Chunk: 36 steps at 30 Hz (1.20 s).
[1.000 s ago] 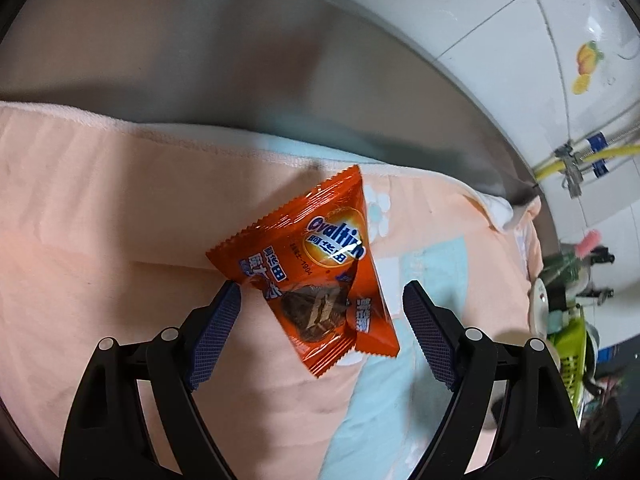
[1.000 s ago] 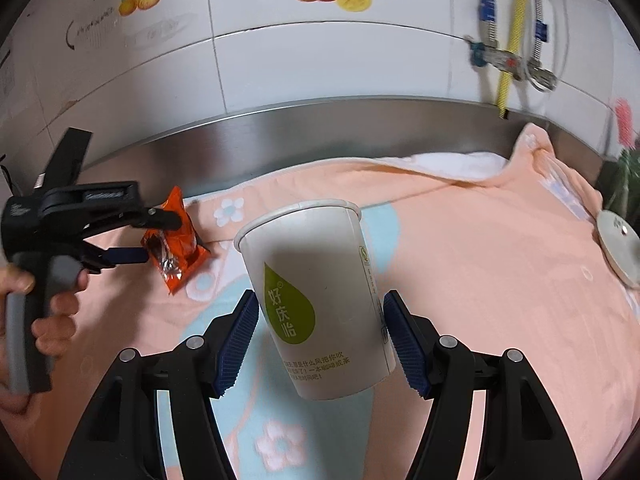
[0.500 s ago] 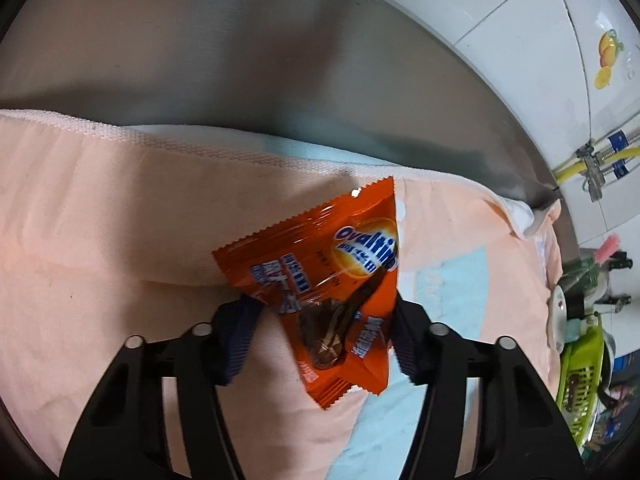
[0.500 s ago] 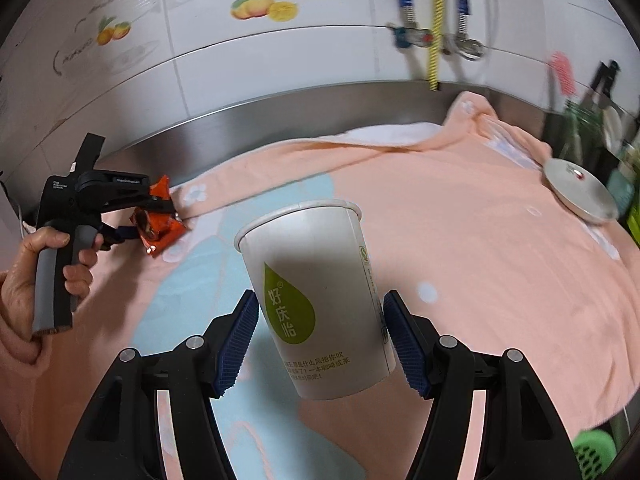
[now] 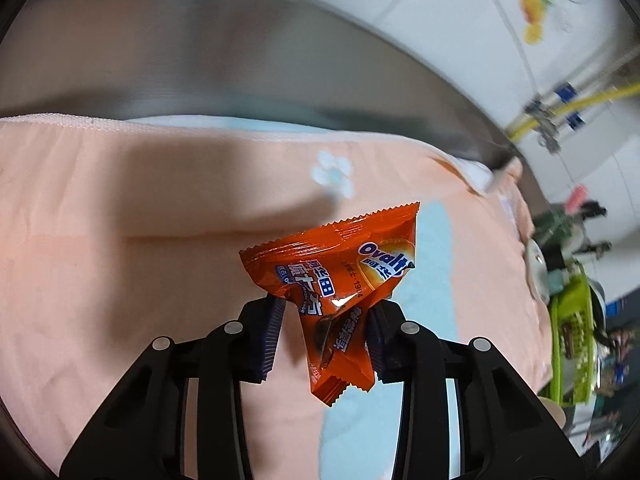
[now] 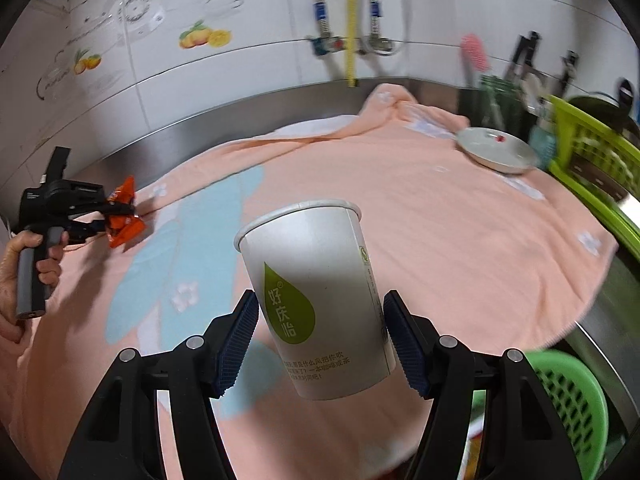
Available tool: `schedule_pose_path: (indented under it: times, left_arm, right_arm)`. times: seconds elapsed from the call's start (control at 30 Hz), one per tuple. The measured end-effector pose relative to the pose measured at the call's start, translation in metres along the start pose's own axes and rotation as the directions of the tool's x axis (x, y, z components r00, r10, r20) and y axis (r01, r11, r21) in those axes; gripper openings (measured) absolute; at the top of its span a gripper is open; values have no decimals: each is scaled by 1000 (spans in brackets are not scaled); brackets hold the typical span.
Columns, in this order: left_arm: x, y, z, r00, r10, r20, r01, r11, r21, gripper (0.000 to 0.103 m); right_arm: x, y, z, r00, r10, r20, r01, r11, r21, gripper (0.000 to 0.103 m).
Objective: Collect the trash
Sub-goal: 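Carry the cup and packet to the green basket and drop them in with both tools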
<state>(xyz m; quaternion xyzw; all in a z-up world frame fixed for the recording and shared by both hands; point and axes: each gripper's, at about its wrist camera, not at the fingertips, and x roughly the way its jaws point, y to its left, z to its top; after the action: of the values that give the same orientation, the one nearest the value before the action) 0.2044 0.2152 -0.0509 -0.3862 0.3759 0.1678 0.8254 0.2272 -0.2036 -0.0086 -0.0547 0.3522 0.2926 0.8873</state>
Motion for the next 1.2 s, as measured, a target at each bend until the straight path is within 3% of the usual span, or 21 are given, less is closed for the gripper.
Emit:
schedule_pose_path:
  times: [0.2,0.4,0.47,0.73,0.83,1.2]
  left_arm:
    - [-21,-30,-28,997,-80,-19,82,992,93,36]
    - [-33,-76,-69,984,-158,-77,171,963,208,36]
    - [-32,-94,-82,978,-182,-105,202,949,242,36]
    - [-21,-160,-136,948,-222,-229,294,885,360,36]
    - [-15,-181,-160,931,-230,-285,332,858,392,36]
    - [6,-272,-243,880,-218,-423,427,752,503,36]
  right_arm:
    - [-35,-39,-29,996,-92,0,92,991,96,63]
    - [-58,-93,-62,977,-208,-50,213,959,188,63]
    - [-61,-112,-73,964,-254,-77,265,942,208,63]
    - [-65,-174,-100,943,-299,-147,332,889,315,64]
    - [-69,-189,-108,937,-317,-150,350,871,345,73]
    - [-104,-209,-129,937,-328,-117,347,850,396,79]
